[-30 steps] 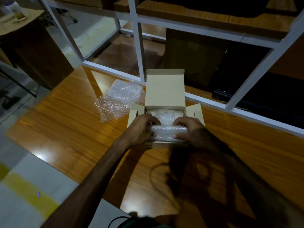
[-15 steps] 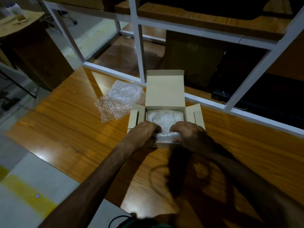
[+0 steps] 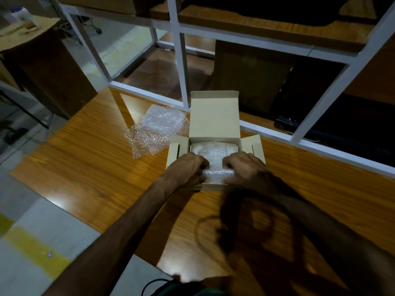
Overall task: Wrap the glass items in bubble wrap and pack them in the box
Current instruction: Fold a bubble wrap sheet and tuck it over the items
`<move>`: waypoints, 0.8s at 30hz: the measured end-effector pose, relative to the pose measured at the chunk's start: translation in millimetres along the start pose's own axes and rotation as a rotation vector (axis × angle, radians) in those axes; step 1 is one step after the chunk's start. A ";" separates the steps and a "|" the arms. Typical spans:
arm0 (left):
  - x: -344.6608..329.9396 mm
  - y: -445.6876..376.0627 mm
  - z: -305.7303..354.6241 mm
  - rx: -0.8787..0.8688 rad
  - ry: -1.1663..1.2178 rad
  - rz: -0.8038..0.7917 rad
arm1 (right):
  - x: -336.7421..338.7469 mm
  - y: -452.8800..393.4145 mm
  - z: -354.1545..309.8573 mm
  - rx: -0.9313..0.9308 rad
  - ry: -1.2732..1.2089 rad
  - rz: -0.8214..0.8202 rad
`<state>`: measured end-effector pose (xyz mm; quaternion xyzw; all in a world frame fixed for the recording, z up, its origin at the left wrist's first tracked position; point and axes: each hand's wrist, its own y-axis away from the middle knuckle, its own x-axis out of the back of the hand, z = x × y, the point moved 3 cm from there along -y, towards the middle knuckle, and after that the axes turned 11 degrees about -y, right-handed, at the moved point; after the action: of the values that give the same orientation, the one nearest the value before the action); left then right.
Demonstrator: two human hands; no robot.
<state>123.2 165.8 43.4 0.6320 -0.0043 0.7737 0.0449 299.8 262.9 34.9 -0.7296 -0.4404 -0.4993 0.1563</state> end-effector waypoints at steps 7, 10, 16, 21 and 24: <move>2.2 -6.0 3.4 0.003 -0.027 -0.059 | -1.8 -5.3 3.8 -0.075 -0.042 0.007; 1.6 -7.2 4.5 0.001 -0.046 -0.076 | -7.6 -0.2 6.8 -0.075 -0.086 0.023; -5.5 -6.8 1.6 -0.025 -0.092 -0.040 | -14.7 4.1 3.4 -0.069 -0.075 0.042; -11.8 -5.9 -4.4 -0.021 -0.208 -0.006 | -5.1 5.2 -7.4 -0.121 -0.098 0.081; -10.8 -8.3 -2.5 0.007 -0.328 -0.005 | -8.2 8.8 -9.0 -0.125 -0.121 0.114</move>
<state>123.6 173.6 31.9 0.7499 -0.0071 0.6601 0.0432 300.6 247.9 33.7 -0.7906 -0.3747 -0.4711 0.1120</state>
